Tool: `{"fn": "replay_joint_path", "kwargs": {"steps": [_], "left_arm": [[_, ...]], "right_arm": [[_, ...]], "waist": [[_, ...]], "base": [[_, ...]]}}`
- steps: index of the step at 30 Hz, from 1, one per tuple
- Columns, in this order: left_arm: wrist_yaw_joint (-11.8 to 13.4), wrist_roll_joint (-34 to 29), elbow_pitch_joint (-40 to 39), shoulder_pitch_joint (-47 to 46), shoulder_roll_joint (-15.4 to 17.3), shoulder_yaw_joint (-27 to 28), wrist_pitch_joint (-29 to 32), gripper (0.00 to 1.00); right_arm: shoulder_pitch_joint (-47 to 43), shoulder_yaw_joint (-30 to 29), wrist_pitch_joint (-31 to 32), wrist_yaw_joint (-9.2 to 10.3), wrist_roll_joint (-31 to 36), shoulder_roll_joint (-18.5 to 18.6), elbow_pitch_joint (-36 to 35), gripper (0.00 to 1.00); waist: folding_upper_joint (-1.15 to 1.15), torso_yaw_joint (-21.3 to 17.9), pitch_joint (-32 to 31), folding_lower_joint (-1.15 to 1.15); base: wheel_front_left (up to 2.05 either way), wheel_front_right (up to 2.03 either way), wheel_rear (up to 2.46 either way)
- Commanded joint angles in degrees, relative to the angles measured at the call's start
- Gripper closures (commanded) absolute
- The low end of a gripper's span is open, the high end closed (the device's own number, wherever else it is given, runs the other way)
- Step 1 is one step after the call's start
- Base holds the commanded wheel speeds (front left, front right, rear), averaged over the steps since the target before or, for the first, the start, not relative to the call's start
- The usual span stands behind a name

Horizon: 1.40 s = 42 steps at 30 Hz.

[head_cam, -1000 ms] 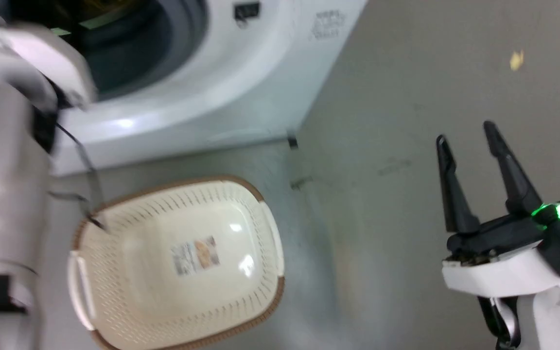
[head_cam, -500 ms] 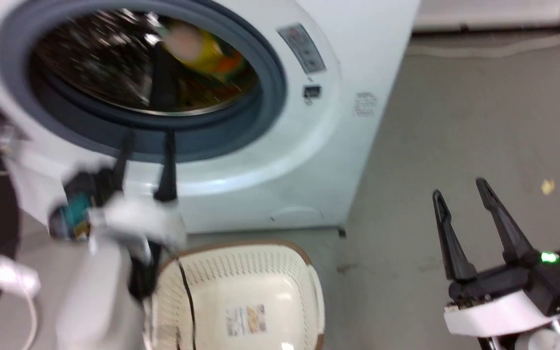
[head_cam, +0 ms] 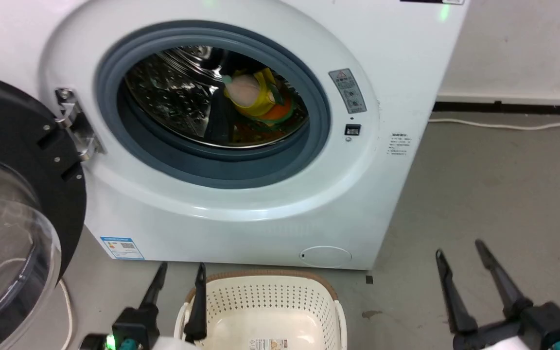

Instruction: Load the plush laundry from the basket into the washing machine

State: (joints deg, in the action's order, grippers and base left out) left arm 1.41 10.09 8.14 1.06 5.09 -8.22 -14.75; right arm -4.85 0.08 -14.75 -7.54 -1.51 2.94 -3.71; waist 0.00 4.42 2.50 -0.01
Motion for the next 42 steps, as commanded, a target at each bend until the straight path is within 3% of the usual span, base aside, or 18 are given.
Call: {"fn": "replay_joint_path", "kwargs": {"steps": [1, 12, 13, 42], "left_arm": [[0.53, -0.87, -0.28, 0.89, -0.02, -0.01, -0.24, 0.0], [0.3, -2.04, -1.69, 2.72, -0.99, 1.6, -0.25, 0.0], [0.34, -1.59, -1.55, 2.17, -0.79, 1.57, 0.0, 1.0], [0.04, -3.37, -2.83, 1.52, -1.05, 2.9, 3.05, 1.0]], "right_arm": [[-1.14, -0.11, -0.25, 0.05, 0.23, -0.06, 0.59, 0.0], [-2.19, 0.47, -0.25, 0.05, -0.76, -0.06, 2.52, 0.0], [-1.77, 0.43, 0.0, 0.0, -0.59, 0.0, 2.4, 1.0], [-0.42, 0.29, 2.99, 0.01, -0.15, -0.01, 2.67, 1.0]], "waist": [[0.0, 0.46, -0.43, 0.01], [0.0, 0.89, -0.7, 0.01], [0.0, 0.89, -0.71, 0.01], [0.0, -0.2, -1.07, 0.01]], "base": [[0.0, 0.0, 0.0], [0.0, 0.0, 0.0], [0.0, 0.0, 0.0], [0.0, 0.0, 0.0]]}}
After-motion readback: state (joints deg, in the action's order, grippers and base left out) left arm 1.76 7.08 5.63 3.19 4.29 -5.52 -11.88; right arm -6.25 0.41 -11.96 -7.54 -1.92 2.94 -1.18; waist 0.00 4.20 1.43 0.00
